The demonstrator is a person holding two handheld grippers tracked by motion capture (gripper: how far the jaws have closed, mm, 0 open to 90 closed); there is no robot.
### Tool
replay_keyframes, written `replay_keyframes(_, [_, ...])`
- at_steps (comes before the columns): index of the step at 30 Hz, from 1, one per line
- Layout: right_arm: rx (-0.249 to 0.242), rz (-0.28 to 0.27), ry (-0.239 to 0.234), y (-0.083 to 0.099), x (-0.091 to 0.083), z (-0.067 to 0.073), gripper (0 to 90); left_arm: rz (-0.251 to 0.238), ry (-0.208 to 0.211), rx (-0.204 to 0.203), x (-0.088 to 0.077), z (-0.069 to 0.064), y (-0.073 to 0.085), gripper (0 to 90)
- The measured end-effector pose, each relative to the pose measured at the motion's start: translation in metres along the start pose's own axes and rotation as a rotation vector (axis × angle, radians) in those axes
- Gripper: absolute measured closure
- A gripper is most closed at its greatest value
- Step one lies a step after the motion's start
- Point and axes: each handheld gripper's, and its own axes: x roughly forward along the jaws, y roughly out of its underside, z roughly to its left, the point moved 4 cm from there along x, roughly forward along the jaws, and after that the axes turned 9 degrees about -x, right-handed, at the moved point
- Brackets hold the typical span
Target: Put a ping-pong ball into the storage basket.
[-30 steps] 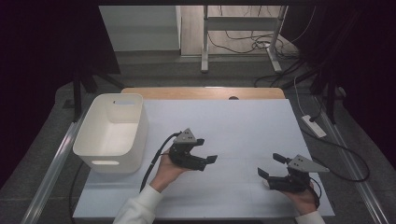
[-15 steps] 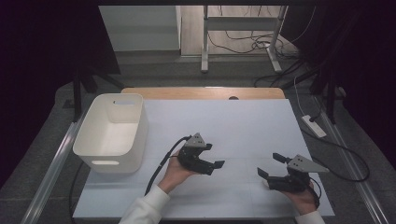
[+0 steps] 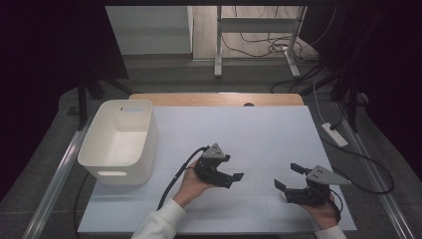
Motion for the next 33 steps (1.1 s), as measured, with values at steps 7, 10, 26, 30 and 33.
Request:
replay_keyframes(7, [0.0,-0.001,0.003,0.0,-0.001,-0.001,14.3,0.006,0.005,0.009,0.005,-0.003,-0.003,18.7])
replay_keyframes(10, [0.0,-0.001,0.006,0.0,-0.001,-0.001,14.3,0.008,0.008,0.01,0.007,-0.004,-0.003,18.7])
replay_keyframes(26, [0.001,-0.005,0.011,0.0,-0.003,-0.002,14.3,0.031,0.016,0.023,0.019,-0.009,-0.005,18.8])
replay_keyframes(30, [0.001,-0.005,0.012,0.0,-0.003,-0.002,14.3,0.04,0.021,0.026,0.025,-0.012,-0.005,18.8])
replay_keyframes(33, [0.0,-0.004,0.011,0.0,-0.003,-0.002,14.3,0.044,0.025,0.028,0.028,-0.013,-0.005,18.8])
